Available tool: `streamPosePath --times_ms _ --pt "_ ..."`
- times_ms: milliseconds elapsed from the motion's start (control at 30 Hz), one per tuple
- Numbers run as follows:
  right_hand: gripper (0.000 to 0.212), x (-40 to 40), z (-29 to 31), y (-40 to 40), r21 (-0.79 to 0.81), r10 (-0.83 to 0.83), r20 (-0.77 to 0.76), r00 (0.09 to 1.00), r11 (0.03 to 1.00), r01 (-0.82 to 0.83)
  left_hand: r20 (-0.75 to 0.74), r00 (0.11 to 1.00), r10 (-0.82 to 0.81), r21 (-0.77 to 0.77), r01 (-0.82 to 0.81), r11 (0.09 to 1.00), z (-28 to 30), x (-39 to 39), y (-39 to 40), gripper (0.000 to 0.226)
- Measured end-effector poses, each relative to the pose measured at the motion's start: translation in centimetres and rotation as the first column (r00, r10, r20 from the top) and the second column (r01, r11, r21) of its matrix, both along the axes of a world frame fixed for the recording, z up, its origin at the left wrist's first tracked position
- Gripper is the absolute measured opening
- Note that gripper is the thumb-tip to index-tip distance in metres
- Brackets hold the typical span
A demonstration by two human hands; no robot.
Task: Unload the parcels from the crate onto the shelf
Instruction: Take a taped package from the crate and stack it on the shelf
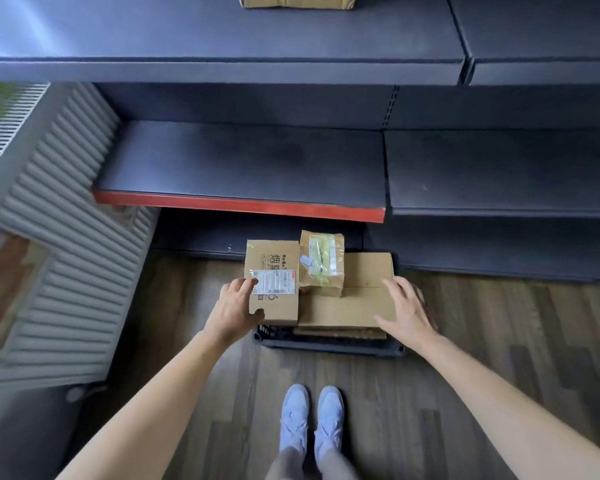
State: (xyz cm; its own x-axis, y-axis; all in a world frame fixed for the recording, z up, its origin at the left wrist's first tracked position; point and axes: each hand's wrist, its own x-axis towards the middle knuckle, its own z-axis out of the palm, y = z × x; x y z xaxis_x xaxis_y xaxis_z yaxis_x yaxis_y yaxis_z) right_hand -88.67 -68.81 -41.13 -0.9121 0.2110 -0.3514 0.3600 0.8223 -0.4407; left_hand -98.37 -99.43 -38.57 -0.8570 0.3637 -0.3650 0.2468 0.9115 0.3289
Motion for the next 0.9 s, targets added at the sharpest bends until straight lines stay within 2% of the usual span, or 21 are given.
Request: streamPosePath --times_ms 200,367,500,700,800,900 --pt "0.071 -0.2 -0.8 -1.3 -0.017 0.023 0.029 0.999 1.0 -0.022 0.003 1.0 -0.014 0.005 0.014 1.0 -0.5 -0.6 0.0 0.065" --pt "0.071 -2.3 -1.8 -1.4 -0.006 0.041 0.035 0.999 0.999 -0.041 -0.052 0.996 -0.073 0.038 0.075 0.996 -1.3 -2.5 1.3 0.06" --pt "0.07 -4.4 -6.1 -1.2 -0.028 0.03 0.053 0.998 0.999 -0.028 0.01 0.998 -0.069 0.039 0.069 0.997 -6.0 -4.2 3.1 0.061" --pt "0.069 -6.8 -14.8 -1.5 -0.156 -0.042 0.063 0.997 0.986 0.051 0.155 0.987 0.046 0.085 -0.06 0.995 -15.1 -5.3 6.0 0.064" --pt "0.068 -7.6 -18.1 -1.4 -0.205 -0.097 0.037 0.995 0.973 0.102 0.143 0.986 0.089 0.152 -0.111 0.982 -18.5 -6.3 7.2 0.06" --pt "0.067 -7.8 -20.8 -1.7 -0.236 -0.187 0.005 0.982 0.954 0.183 0.094 0.972 0.217 0.261 -0.234 0.937 -21.5 -7.3 8.0 0.056"
